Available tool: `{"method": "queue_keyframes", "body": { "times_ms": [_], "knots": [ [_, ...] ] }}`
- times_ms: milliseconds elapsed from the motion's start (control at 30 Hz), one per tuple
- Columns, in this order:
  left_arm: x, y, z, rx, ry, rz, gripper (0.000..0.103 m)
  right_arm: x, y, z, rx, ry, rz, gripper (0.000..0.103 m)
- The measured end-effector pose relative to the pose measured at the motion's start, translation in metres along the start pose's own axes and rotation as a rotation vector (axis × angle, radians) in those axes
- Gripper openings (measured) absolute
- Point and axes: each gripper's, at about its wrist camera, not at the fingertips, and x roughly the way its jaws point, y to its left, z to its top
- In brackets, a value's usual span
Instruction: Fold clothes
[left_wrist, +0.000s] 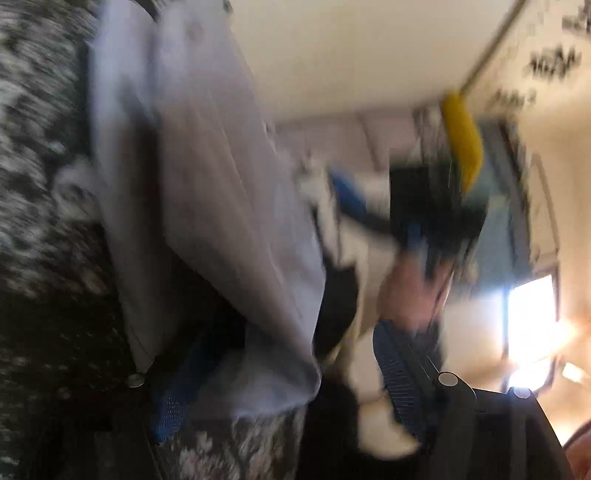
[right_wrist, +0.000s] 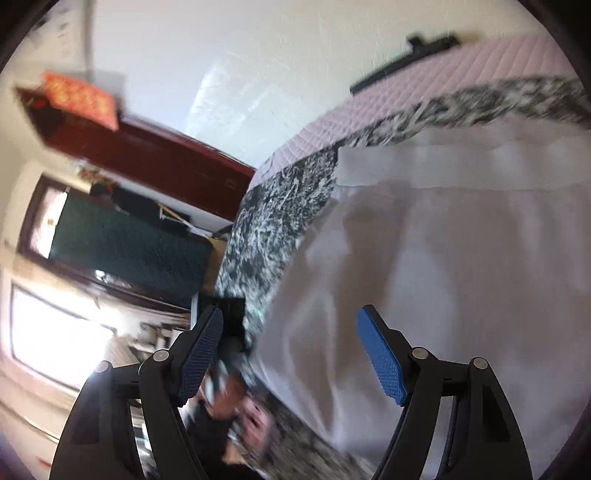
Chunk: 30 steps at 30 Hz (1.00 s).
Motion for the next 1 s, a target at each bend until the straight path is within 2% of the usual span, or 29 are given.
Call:
{"method": "queue_keyframes", "body": {
  "times_ms": [33,133,167,200,267,300,333,367,433,500,533,600,633,700,733,800,833,867,900,933,967,1000],
  "knots": [
    [0.001,-0.002,-0.001,0.013,0.019,0.012,0.075,0.018,0.006,0.009,-0.022,0.024,-0.039,0.07],
    [0.005,-0.011,-0.009,0.042,0.1,0.082,0.075,0.072,0.024,0.036,-0.093,0.096,-0.164,0.048],
    [0.008,-0.015,-0.015,0.057,0.145,0.13,0.075,0.086,0.024,0.038,-0.125,0.109,-0.239,0.037],
    [0.01,-0.02,-0.023,0.069,0.181,0.179,0.075,0.098,0.017,0.038,-0.119,0.128,-0.298,0.032],
    [0.004,-0.027,-0.034,0.07,0.206,0.252,0.075,0.121,0.002,0.038,-0.108,0.164,-0.414,0.023],
    [0.0,-0.031,-0.039,0.068,0.215,0.289,0.075,0.132,-0.006,0.037,-0.105,0.18,-0.47,0.013],
    [-0.005,-0.033,-0.044,0.054,0.228,0.345,0.075,0.139,-0.017,0.033,-0.11,0.185,-0.502,0.008],
    [-0.011,-0.035,-0.048,0.032,0.245,0.416,0.075,0.14,-0.025,0.032,-0.103,0.176,-0.495,0.006],
    [-0.031,-0.039,-0.059,-0.024,0.253,0.603,0.075,0.125,-0.03,0.03,-0.06,0.134,-0.409,0.014],
    [-0.053,-0.056,-0.064,-0.051,0.191,0.714,0.075,0.091,-0.023,0.024,-0.039,0.092,-0.283,0.02],
    [-0.063,-0.067,-0.067,-0.06,0.152,0.767,0.075,0.058,-0.015,0.016,-0.068,0.035,-0.202,0.021],
    [-0.066,-0.091,-0.057,-0.039,0.069,0.804,0.075,-0.004,-0.005,-0.009,-0.137,-0.068,-0.17,0.038],
    [-0.064,-0.104,-0.05,-0.022,0.027,0.811,0.075,-0.038,-0.001,-0.025,-0.172,-0.126,-0.175,0.041],
    [-0.054,-0.13,-0.035,0.028,-0.049,0.838,0.075,-0.094,-0.003,-0.059,-0.228,-0.219,-0.246,0.049],
    [-0.04,-0.141,-0.026,0.07,-0.07,0.871,0.075,-0.116,-0.007,-0.079,-0.256,-0.256,-0.317,0.05],
    [0.004,-0.15,-0.013,0.147,-0.067,0.986,0.076,-0.139,-0.018,-0.108,-0.316,-0.279,-0.464,0.051],
    [0.025,-0.145,-0.01,0.155,-0.04,1.049,0.076,-0.143,-0.028,-0.12,-0.339,-0.26,-0.534,0.051],
    [0.043,-0.129,-0.012,0.138,0.017,1.144,0.076,-0.143,-0.041,-0.129,-0.334,-0.234,-0.579,0.05],
    [0.059,-0.104,-0.018,0.098,0.1,1.265,0.077,-0.144,-0.057,-0.137,-0.319,-0.203,-0.627,0.049],
    [0.07,-0.077,-0.024,0.055,0.174,1.353,0.079,-0.147,-0.084,-0.143,-0.255,-0.155,-0.682,0.049],
    [0.068,-0.06,-0.03,0.014,0.183,1.355,0.085,-0.152,-0.113,-0.15,-0.174,-0.113,-0.726,0.048],
    [0.057,-0.061,-0.035,-0.014,0.144,1.323,0.085,-0.167,-0.148,-0.16,-0.063,-0.095,-0.743,0.042]
  ]
}}
